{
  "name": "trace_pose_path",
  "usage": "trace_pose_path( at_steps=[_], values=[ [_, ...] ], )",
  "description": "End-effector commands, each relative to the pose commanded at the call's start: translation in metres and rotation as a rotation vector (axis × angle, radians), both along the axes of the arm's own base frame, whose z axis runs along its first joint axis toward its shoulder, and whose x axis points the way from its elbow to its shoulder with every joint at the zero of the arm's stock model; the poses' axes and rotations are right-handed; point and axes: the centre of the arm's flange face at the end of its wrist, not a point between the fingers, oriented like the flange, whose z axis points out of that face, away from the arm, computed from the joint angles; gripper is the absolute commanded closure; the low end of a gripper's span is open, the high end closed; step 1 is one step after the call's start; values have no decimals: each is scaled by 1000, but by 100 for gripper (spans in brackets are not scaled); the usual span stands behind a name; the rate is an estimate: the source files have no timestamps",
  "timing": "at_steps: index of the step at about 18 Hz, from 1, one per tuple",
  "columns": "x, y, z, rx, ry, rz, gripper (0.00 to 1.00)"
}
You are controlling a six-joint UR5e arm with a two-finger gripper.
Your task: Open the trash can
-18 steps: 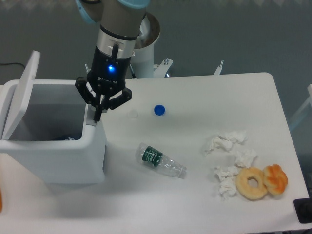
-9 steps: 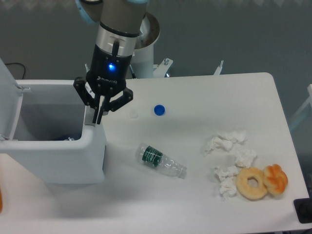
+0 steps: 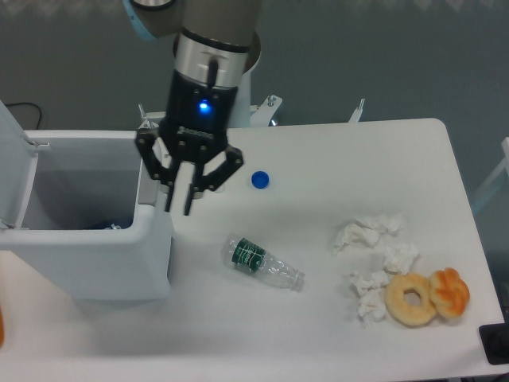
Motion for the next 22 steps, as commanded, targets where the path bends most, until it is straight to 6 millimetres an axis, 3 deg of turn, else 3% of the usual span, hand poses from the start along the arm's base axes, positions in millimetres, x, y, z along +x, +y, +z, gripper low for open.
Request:
trace_pose_path(
  at_steps=[3, 7, 11, 15, 19, 22],
  values=[
    [-21, -11, -2, 1, 10, 21, 0],
    [-52, 1, -33, -11, 89, -68, 0],
    [-84, -5, -74, -99, 107, -89, 0],
    [-116, -10, -131, -263, 128, -133, 0],
    [-130, -19, -168, -445, 168, -261, 0],
    [-151, -38, -192, -542, 144, -389, 0]
  ],
)
